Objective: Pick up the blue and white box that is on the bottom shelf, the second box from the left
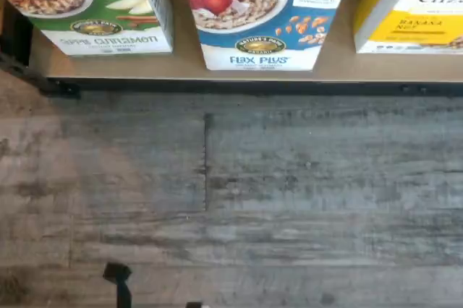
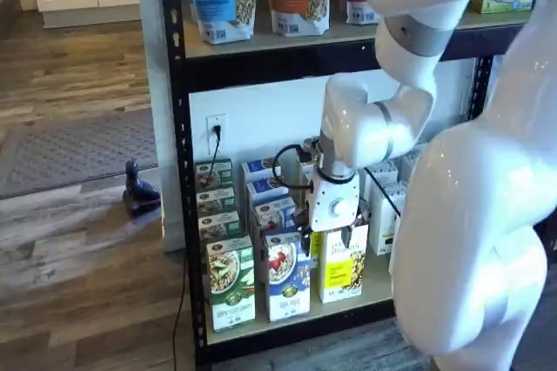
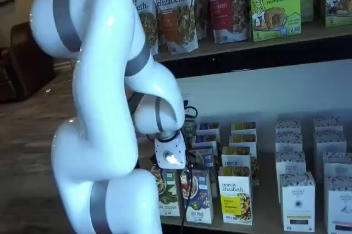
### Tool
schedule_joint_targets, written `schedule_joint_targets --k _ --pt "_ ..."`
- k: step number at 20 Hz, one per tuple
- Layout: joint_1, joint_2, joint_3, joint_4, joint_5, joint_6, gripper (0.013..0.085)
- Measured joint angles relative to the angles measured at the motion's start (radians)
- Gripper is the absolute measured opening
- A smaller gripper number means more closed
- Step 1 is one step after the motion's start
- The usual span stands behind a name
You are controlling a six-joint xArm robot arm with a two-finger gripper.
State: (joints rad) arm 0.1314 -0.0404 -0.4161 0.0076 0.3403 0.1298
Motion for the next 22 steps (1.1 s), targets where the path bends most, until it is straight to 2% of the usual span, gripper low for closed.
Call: schedule_joint_targets --k 4,7,9,13,17,22 --pt "0.005 0.09 -0.046 -0.022 -0.051 0.026 0.085" --pt "0.011 0.149 -0.089 0.012 -0.057 -0.002 0.085" --pt "0.009 0.186 -0.11 0.005 -0.077 0.002 0.085" --pt "0.003 0.26 -0.154 0.049 -0.121 -0.047 0.085" --pt "-0.02 0.32 -0.206 -0.034 -0.111 0.011 0.085" --pt "-0.028 0.395 -0.275 -0.057 -0.113 0.025 0.085"
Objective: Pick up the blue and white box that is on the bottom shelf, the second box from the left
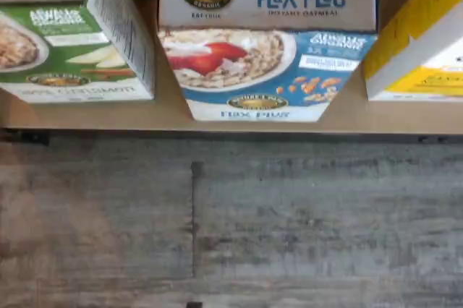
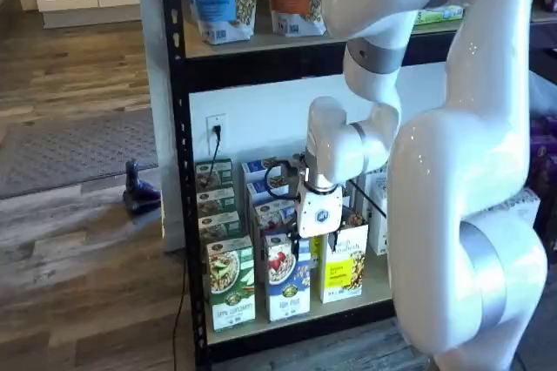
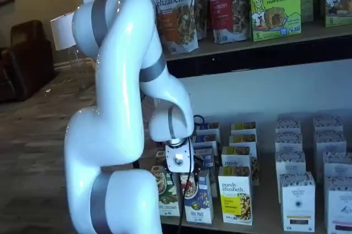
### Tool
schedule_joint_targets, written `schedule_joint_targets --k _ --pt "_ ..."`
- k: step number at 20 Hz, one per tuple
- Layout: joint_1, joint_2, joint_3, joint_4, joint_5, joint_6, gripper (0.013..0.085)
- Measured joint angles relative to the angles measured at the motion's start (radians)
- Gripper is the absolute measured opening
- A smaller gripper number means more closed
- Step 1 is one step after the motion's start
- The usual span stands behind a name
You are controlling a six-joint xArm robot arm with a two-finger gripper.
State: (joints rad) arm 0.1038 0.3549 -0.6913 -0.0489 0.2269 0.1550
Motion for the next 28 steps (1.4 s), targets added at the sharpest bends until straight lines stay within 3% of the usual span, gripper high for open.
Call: schedule_joint_targets --k 2,4,5,9,21,28 --pt "-0.004 0.026 -0.025 -0.043 -0.01 0.038 0.085" --pt "-0.012 0.055 -0.054 -0.129 -0.024 0.115 0.085" --pt "-0.013 0.069 -0.071 -0.145 -0.021 0.129 0.085" --pt "-0.011 0.144 -0.161 -0.123 0.02 0.108 0.085" --pt "-0.026 0.292 -0.352 -0.08 0.028 0.051 0.085" --pt "-0.019 0.355 -0.441 -0.011 0.04 -0.008 0.085"
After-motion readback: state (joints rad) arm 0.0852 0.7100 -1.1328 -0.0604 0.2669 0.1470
